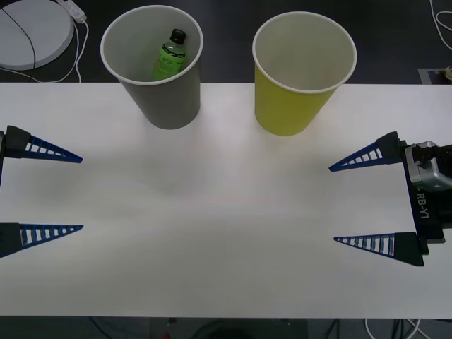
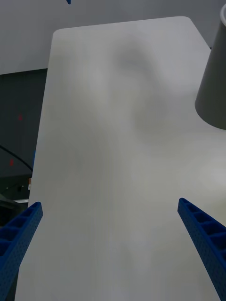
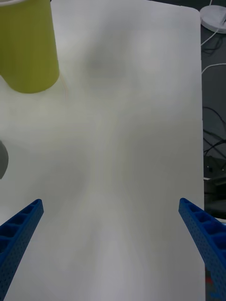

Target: Put the can into the green bin and the plastic bottle into the gray bin

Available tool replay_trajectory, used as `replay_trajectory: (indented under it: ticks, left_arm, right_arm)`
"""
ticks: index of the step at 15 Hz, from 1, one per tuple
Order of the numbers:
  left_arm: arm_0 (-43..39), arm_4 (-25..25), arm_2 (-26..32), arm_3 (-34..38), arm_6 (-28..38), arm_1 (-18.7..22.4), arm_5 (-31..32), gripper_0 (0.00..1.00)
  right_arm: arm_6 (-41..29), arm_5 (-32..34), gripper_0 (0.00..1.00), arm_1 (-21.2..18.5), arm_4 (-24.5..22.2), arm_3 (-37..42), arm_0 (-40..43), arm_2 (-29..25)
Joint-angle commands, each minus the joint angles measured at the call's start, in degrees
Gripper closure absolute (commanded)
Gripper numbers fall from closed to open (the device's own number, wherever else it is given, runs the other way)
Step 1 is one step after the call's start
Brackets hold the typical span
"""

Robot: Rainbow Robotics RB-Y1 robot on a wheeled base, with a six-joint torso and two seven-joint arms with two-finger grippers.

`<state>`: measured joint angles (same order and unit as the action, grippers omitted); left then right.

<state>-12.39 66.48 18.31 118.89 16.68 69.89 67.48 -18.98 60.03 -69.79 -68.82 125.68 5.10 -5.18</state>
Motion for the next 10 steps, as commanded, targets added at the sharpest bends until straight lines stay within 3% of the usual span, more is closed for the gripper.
replay_trajectory:
  ticks: [1,10]
  left_arm:
    - [0.0,0.2,0.3,-0.1,-2.2,0.0,0.0,0.00]
    - [0.2,-2.1,2.4,-0.2,-3.1,-1.0,3.7,0.00]
  right_arm:
    - [0.0,0.0,0.00,0.0,0.0,0.0,0.0,0.0]
    - [0.0,0.0,0.00,0.0,0.0,0.0,0.0,0.0]
